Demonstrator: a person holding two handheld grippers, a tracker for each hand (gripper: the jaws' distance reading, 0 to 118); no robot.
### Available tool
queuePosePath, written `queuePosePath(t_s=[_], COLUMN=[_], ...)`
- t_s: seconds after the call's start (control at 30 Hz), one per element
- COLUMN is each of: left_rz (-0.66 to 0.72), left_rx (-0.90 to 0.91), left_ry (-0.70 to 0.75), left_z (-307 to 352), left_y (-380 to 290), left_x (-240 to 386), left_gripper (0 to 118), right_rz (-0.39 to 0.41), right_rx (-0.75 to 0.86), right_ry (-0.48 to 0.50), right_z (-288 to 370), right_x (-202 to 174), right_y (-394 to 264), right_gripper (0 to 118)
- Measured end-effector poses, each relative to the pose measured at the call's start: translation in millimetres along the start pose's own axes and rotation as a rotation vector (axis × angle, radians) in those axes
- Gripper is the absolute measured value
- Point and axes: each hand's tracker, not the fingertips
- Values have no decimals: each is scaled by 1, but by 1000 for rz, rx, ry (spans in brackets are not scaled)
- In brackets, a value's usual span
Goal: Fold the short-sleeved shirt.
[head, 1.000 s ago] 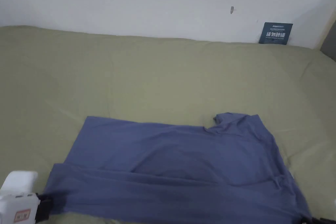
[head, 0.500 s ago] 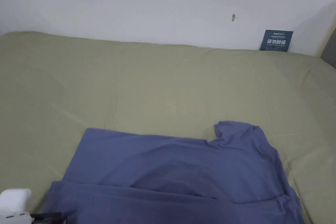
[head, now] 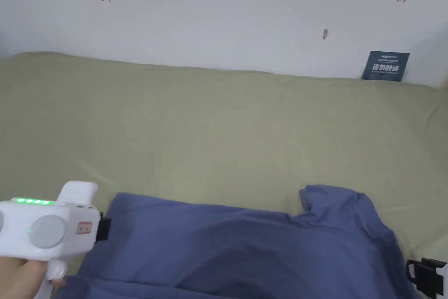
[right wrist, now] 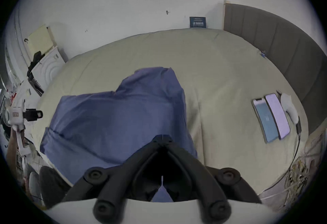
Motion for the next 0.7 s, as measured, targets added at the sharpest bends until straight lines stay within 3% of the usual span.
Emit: queuePosePath(t_s=[0.07, 0.1, 0.17, 0.2, 0.47, 0.57, 0.67, 0.7], left_rz=[-21, -19, -4, 12, 9, -4, -9, -24], left_rx=[-24, -35, -66, -104, -108, -114, -94, -89], left_ry=[36, 52, 73, 129, 132, 85, 64, 54], left_z=[-26, -41, -64, -76, -111, -105, -94, -91], left_y=[17, 24, 36, 41, 51, 49, 51, 52], left_x=[2, 2, -2, -4, 2, 8, 10, 11], left_gripper=[5, 19, 94, 112, 108, 78, 60, 33], right_rz=[2, 8, 19, 19, 15, 12, 21, 24], right_rx=[-10, -17, -29, -37, -76, -84, -93, -96], right_ry=[0, -6, -20, -19, -47, -53, -60, -61], right_z=[-12, -19, -28, -33, -52, -56, -61, -63], right_x=[0, 1, 3, 5, 20, 24, 24, 24], right_y=[6, 7, 9, 10, 9, 11, 15, 17], right_gripper=[0, 0, 0, 0, 0, 0, 0, 0])
